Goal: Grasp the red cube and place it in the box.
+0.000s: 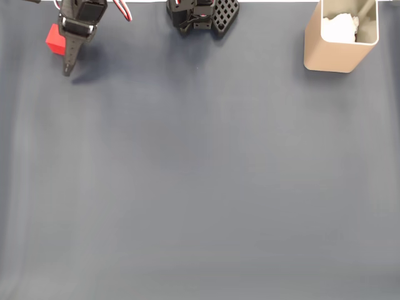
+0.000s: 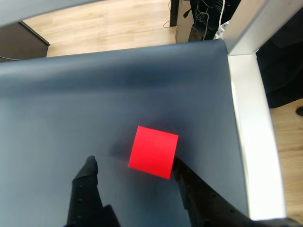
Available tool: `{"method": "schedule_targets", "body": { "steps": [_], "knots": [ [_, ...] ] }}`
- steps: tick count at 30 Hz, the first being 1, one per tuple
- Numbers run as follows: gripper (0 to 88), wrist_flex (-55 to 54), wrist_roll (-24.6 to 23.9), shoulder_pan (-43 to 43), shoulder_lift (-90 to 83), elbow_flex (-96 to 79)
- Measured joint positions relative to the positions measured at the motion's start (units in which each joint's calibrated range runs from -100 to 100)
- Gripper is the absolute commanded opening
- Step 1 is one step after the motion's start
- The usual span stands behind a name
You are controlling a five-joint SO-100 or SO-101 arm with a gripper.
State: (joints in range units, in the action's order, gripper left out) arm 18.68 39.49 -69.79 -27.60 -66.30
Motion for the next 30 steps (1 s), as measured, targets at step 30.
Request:
{"method": "schedule_targets", "body": {
  "steps": [30],
  "knots": [
    [5.1, 0.0, 0.3, 1.2, 0.4, 2.2]
  ]
}}
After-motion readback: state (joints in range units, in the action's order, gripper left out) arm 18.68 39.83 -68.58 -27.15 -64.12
